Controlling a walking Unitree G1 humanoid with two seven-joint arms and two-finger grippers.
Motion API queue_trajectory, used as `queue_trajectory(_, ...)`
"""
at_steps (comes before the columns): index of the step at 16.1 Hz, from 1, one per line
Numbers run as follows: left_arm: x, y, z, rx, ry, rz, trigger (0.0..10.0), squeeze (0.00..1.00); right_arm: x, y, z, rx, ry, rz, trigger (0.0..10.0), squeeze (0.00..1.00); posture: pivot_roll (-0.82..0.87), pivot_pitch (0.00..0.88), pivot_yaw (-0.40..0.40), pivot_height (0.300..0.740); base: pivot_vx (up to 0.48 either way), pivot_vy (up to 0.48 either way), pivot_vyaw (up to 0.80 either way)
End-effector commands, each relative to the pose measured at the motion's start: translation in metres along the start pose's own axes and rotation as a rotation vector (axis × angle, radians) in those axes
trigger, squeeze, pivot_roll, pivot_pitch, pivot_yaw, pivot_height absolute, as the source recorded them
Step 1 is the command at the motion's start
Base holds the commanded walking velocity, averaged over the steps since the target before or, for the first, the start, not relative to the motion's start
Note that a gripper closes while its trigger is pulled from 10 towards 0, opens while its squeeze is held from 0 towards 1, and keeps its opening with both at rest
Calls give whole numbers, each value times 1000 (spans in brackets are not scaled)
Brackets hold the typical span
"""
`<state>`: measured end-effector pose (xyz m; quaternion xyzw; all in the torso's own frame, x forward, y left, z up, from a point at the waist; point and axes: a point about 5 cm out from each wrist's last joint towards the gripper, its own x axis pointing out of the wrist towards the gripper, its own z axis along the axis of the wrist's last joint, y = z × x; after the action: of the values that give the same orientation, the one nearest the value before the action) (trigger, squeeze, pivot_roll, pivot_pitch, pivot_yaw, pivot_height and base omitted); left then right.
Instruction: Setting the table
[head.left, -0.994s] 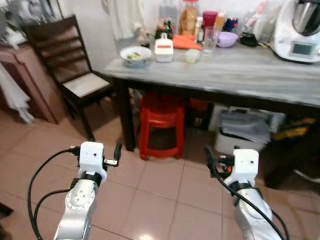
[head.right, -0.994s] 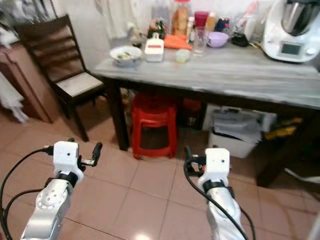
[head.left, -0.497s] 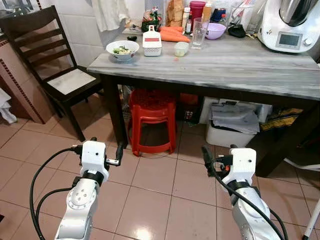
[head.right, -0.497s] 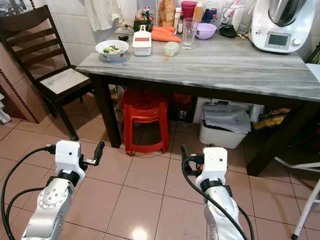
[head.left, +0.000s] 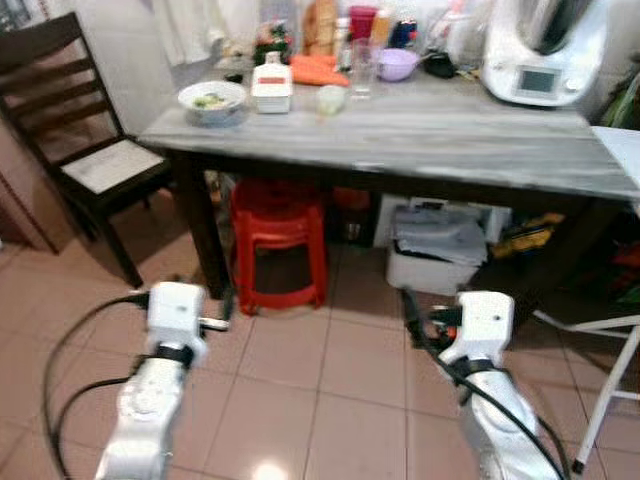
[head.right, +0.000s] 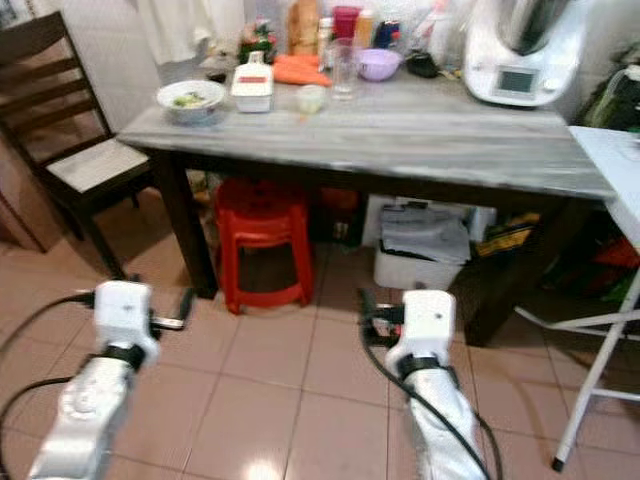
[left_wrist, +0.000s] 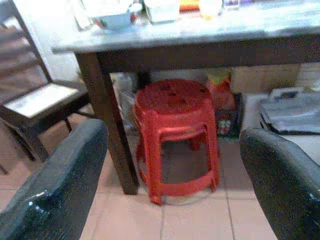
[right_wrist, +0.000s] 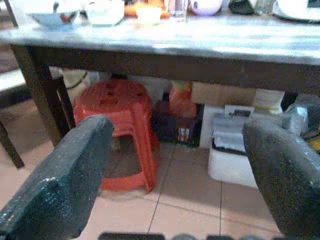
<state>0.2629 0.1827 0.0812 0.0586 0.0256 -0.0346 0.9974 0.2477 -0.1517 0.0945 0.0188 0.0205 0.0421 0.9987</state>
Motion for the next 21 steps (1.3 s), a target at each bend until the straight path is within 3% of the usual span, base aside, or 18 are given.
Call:
queue_trajectory(1, -1, -7, 3, -10, -11, -27, 10000, 0, -3, -10, 6, -11, -24, -34, 10000, 0, 30, 0, -9, 740, 0, -382, 0)
queue_trajectory(21, 0, -10, 9, -30, -18, -54, 10000, 0, -4, -11, 11, -3, -35, -46, 10000, 0, 21, 0, -7, 740, 0, -434, -42)
